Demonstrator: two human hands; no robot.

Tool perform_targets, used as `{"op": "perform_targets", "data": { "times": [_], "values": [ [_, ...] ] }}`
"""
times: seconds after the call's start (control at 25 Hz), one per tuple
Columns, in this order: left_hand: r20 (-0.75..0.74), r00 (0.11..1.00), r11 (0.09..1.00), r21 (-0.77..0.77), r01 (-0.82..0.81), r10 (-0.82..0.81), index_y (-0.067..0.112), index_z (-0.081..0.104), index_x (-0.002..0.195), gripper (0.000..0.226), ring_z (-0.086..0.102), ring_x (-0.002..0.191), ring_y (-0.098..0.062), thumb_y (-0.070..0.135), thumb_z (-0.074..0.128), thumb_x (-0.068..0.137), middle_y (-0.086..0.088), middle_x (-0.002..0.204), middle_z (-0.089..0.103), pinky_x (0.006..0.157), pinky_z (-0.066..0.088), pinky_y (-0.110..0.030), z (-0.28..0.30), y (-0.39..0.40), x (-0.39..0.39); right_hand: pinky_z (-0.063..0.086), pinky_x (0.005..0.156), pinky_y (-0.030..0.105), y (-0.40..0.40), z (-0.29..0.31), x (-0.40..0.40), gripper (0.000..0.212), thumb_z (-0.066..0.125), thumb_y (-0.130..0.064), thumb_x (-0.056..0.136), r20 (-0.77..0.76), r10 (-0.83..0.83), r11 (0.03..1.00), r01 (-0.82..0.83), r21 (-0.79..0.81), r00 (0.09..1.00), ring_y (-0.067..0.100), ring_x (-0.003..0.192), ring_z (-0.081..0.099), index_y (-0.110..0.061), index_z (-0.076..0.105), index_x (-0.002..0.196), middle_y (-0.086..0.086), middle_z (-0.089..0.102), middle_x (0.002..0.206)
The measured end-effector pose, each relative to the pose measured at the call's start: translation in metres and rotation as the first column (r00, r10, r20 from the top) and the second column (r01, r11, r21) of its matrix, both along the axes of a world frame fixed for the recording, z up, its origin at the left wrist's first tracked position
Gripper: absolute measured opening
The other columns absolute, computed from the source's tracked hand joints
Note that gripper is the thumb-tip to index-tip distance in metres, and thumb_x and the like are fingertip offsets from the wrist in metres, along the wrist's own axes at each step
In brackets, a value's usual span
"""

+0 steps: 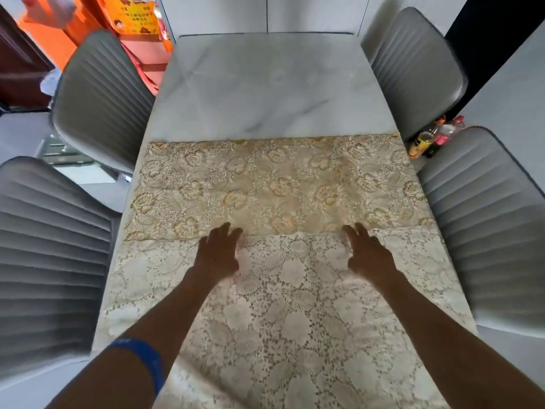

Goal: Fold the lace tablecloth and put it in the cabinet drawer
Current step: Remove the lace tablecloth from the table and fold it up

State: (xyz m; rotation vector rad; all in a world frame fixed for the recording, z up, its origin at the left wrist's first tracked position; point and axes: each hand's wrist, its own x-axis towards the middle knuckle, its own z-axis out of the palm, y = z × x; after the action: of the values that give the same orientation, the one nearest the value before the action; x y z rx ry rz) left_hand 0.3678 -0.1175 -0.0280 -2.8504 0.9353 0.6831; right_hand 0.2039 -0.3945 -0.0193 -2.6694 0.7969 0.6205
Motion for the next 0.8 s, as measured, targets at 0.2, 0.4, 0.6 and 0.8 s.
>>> {"op": "perform_targets", "data": {
  "times": [0.2, 0.4, 0.6, 0.8],
  "values": [
    [-0.249, 0.968, 1.0, -0.014, -0.022, 0.018, 0.02, 0.051, 0.12, 0.048, 0.063, 0.098, -0.025, 0.033, 0.074, 0.08, -0.004, 0.11, 0.066, 0.083, 0.049, -0.036, -0.007, -0.001, 0.044, 0.049, 0.064, 0.032, -0.028, 0.0, 0.021, 0.034, 0.07, -0.028, 0.084, -0.091, 0.024, 0.999, -0.021, 0.041, 0.996, 0.022, 0.084, 0.062, -0.025, 0.048, 0.11, 0.001, 0.063, 0.099],
    [-0.323, 0.942, 0.995, -0.018, 0.095, -0.096, 0.019, 0.065, 0.097, 0.014, 0.059, 0.099, -0.022, 0.027, 0.067, 0.085, 0.003, 0.103, 0.062, 0.08, 0.047, -0.031, 0.045, -0.001, 0.067, 0.034, 0.05, 0.023, -0.037, 0.044, 0.041, 0.035, 0.074, -0.018, 0.077, -0.201, 0.02, 0.998, -0.031, -0.048, 0.979, 0.011, 0.061, 0.052, -0.02, 0.046, 0.056, -0.007, 0.054, 0.063],
    [0.257, 0.966, 0.989, -0.149, 0.021, 0.018, 0.017, 0.059, 0.113, 0.028, 0.051, 0.115, -0.032, 0.019, 0.061, 0.085, -0.008, 0.129, 0.055, 0.095, 0.04, -0.043, 0.101, -0.049, 0.147, 0.052, 0.079, 0.045, -0.073, 0.092, 0.116, 0.018, 0.059, -0.01, 0.085, 0.29, -0.036, 0.93, 0.139, -0.342, 0.956, 0.035, 0.101, 0.058, -0.013, 0.057, 0.102, 0.014, 0.056, 0.113],
    [0.245, 0.966, 0.981, -0.149, 0.127, -0.088, 0.018, 0.039, 0.138, 0.048, 0.044, 0.125, -0.024, 0.017, 0.047, 0.091, -0.007, 0.145, 0.043, 0.106, 0.037, -0.045, 0.057, -0.054, 0.063, 0.047, 0.087, 0.046, -0.022, 0.048, 0.102, 0.05, 0.053, -0.013, 0.087, 0.277, 0.074, 0.927, 0.037, -0.374, 0.958, 0.032, 0.109, 0.053, -0.016, 0.037, 0.134, 0.012, 0.044, 0.137]
  ]
}}
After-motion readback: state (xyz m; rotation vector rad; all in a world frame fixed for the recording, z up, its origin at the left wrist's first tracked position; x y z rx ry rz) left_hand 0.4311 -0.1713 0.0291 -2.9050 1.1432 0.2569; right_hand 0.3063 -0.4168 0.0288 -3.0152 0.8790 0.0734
